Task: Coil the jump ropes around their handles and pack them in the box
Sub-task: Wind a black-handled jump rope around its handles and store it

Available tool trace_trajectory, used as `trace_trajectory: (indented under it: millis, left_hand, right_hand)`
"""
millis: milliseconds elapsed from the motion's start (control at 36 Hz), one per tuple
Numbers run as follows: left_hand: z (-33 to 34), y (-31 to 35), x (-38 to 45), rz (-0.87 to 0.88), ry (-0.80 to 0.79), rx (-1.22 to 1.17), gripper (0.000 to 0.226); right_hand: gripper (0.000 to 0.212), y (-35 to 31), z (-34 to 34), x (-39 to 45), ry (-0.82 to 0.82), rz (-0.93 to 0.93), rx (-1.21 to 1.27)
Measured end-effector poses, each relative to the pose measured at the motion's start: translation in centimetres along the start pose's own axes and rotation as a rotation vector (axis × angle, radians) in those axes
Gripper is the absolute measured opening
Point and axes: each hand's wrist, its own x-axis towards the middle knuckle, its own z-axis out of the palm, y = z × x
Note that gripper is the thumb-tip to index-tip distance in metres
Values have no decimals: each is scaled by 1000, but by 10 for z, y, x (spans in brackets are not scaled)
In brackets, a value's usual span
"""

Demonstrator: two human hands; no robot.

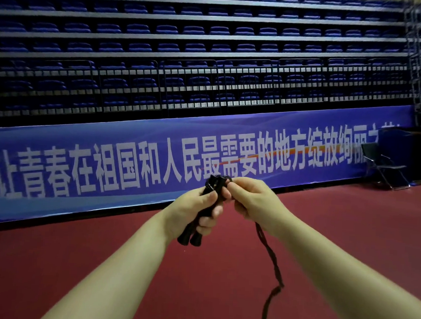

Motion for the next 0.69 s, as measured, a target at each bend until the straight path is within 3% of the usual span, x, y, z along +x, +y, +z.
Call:
trace_trajectory:
  millis: [83, 250, 417, 611, 694]
  left_hand:
    - [2, -2, 3, -30, 33, -45, 65]
    - [1, -11, 2, -23, 116, -40, 61]
    - [7, -16, 4, -19, 248, -17, 51]
    - [12, -12, 10, -29, 384, 143, 30]
    - [14, -10, 12, -36, 385, 192, 48]
  right_hand:
    - [18, 7, 0, 2, 76, 64, 75]
    - [18, 16, 3, 2, -53, 156, 371]
    - [19, 21, 8, 4, 6, 233, 483]
    - [20, 26, 7, 0, 68, 234, 421]
    - [22, 28, 8, 0, 140, 213, 281]
